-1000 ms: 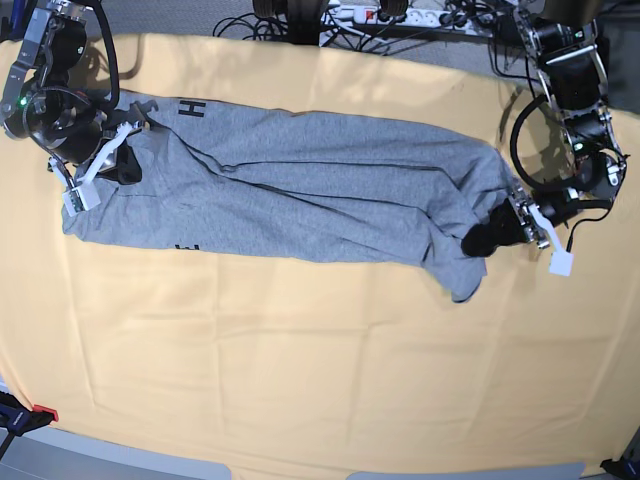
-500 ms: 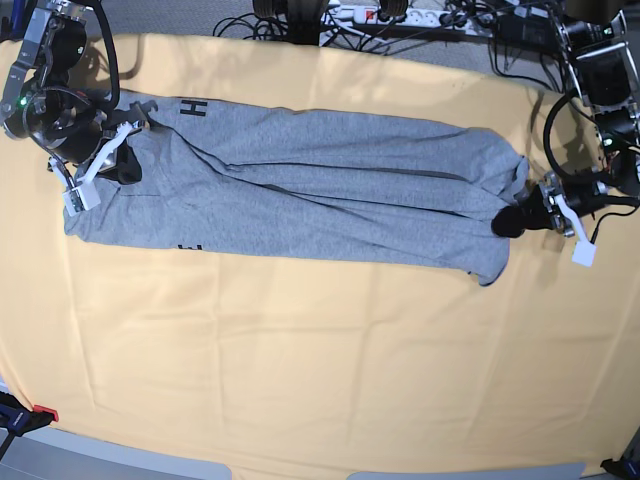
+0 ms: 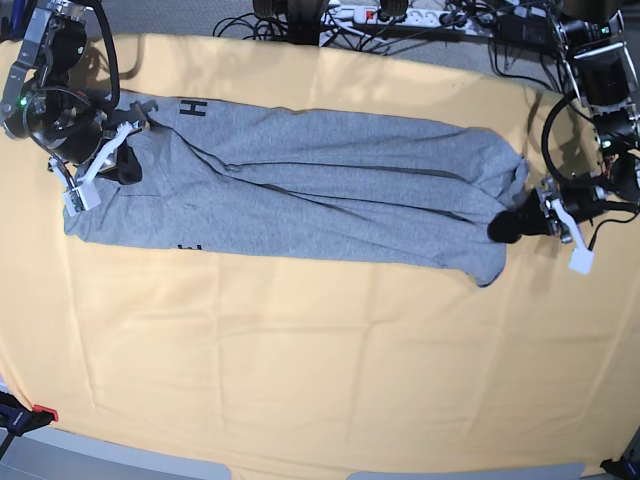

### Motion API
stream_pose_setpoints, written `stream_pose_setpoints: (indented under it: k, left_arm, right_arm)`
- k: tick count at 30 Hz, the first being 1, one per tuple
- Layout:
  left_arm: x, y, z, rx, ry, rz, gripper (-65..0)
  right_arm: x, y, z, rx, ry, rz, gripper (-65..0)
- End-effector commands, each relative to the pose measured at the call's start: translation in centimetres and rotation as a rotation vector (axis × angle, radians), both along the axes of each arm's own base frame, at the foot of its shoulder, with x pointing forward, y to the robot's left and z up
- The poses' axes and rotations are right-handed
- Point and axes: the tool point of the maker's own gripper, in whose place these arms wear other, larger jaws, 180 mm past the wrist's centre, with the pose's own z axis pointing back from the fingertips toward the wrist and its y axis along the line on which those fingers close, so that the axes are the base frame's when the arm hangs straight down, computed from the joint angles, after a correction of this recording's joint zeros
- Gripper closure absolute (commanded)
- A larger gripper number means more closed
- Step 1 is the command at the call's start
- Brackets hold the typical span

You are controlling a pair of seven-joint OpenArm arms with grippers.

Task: Layout the t-shirt on the table in an organized manner, then fold the t-shirt properly
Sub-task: 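Fold the held end over toward the right gripper with the left gripper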

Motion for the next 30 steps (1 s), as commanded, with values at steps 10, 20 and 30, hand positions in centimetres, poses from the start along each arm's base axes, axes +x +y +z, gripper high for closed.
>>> stream_pose_setpoints:
  k: [10,20,30]
  left_arm:
    - [-1.5,-6.2,4.6,0.073,-0.205,-0.205,0.0]
    - [-6.2,-16.0,7.2,0.04,-0.352,-0.479,0.0]
    - [-6.2,-22.6,5.3,-0.055,-0.328,-0.478,0.0]
  right_arm:
    - [0.8,-0.1,1.3,0.002,-0.05,0.01,0.0]
    - [0.8,-0.1,1.2,-0.001,-0.048,0.01,0.0]
    - [0.7,-0.1,1.2,-0.001,-0.045,0.01,0.0]
